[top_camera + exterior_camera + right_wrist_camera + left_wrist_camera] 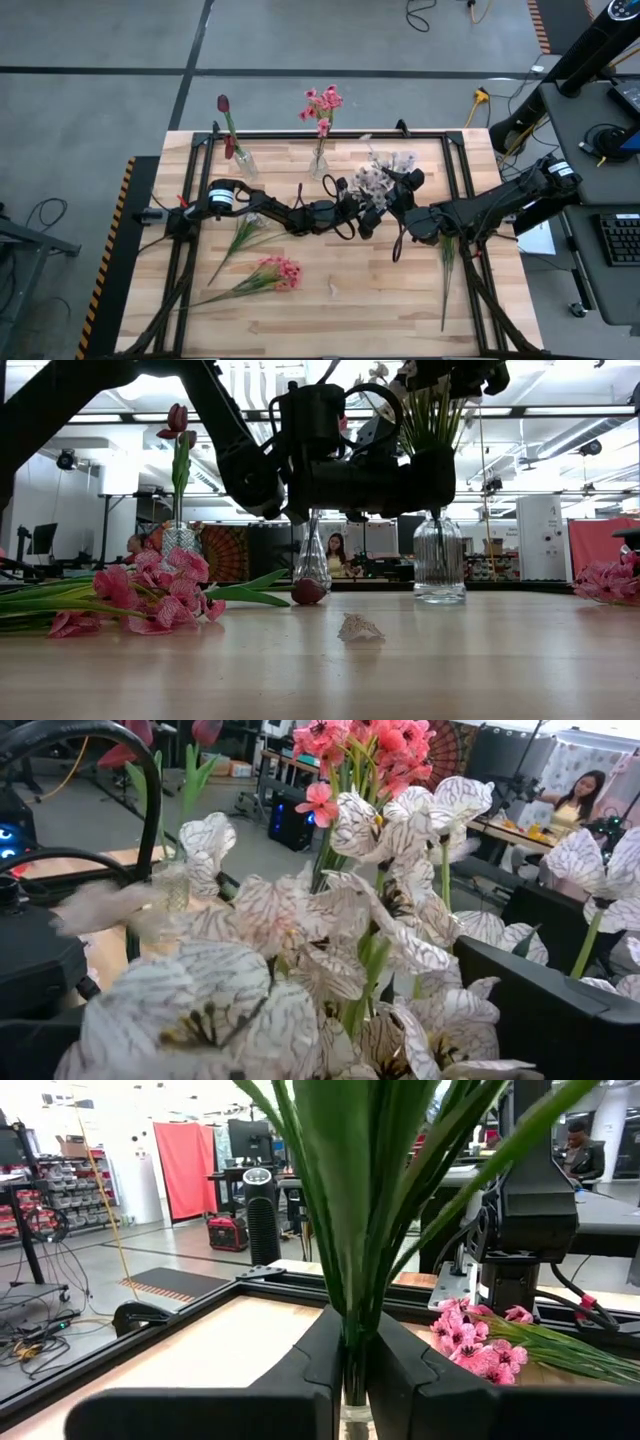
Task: Sort flowers into vase by color
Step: Put the right white flowers into the right transparent vase
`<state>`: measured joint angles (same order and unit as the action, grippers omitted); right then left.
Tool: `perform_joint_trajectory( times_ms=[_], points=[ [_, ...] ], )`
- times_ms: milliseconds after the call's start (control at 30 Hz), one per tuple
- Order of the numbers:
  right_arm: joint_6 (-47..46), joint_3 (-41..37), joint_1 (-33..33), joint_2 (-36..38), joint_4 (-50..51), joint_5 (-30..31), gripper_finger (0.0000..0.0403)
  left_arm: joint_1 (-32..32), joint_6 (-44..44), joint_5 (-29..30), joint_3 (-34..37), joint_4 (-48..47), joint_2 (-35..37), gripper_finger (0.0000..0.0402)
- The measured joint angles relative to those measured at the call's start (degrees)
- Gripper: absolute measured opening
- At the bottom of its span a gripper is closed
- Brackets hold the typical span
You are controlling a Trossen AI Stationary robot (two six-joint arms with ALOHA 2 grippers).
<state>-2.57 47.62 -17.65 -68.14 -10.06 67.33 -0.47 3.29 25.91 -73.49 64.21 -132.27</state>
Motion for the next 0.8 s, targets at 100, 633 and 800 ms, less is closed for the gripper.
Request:
perform_joint_trajectory(
  times_ms=[100,633,800],
  points=[
    [0.0,0.1,-0.3,0.0,0.1,0.1,0.0364,0.0,-0.7,0.1,0.0,-0.4,0.1,0.0007],
    [-1.9,8.8,-1.2,0.1,10.9,0.1,0.0364,0.0,-0.9,0.4,0.0,-0.9,0.1,0.0003],
    [-0.8,11.9,-1.2,0.1,13.3,-0.1,0.0364,0.0,-1.0,0.5,0.0,-1.0,0.1,0.0004]
  ],
)
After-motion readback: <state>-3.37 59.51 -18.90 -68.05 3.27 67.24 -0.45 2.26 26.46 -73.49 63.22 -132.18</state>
